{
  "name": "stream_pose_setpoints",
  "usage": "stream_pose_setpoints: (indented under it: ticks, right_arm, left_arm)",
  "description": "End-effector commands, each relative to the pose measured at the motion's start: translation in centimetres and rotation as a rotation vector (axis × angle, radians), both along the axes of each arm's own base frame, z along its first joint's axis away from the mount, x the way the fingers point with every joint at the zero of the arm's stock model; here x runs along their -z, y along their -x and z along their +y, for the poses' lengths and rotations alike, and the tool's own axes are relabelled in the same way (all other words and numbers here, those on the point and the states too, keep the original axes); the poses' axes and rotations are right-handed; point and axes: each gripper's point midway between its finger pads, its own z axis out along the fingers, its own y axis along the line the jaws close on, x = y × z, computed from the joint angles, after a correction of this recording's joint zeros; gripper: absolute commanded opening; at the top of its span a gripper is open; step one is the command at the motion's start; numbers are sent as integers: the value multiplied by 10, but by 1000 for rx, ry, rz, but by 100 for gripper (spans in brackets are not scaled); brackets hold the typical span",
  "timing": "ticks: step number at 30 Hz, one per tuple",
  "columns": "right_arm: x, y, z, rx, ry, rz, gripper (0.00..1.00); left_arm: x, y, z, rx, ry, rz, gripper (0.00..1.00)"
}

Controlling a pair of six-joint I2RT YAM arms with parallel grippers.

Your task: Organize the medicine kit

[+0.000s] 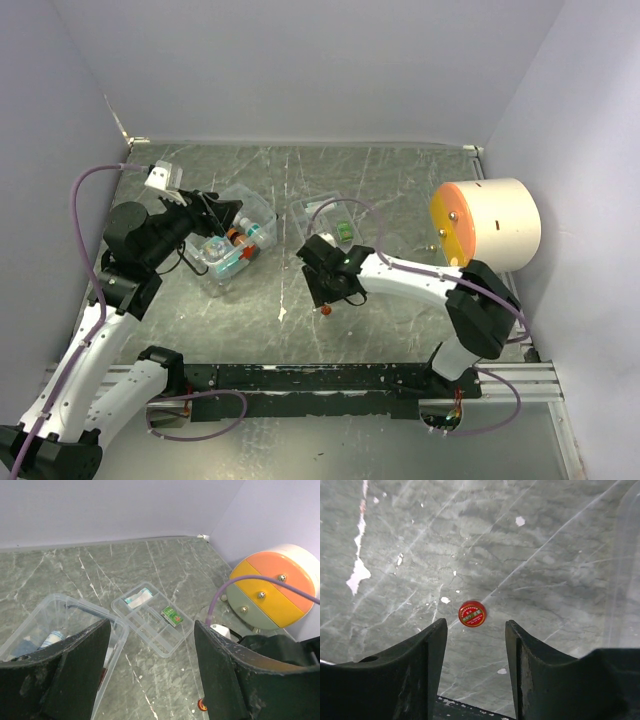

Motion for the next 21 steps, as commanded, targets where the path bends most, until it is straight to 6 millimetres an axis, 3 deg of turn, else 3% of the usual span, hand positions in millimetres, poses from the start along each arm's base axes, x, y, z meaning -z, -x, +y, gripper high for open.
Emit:
stream_pose_setpoints:
  ticks: [1, 12, 21]
  right_arm:
    - [14, 9, 4, -7, 28, 44, 50]
    - [37, 9, 8, 8, 43, 58, 49]
    - [52, 22, -8, 29, 88, 105, 43]
  left_arm:
    - [-12, -1, 5, -16, -4, -32, 78]
    - [-11, -1, 4, -10, -1, -30, 79]
    - [-10, -2, 3, -5, 1, -27, 79]
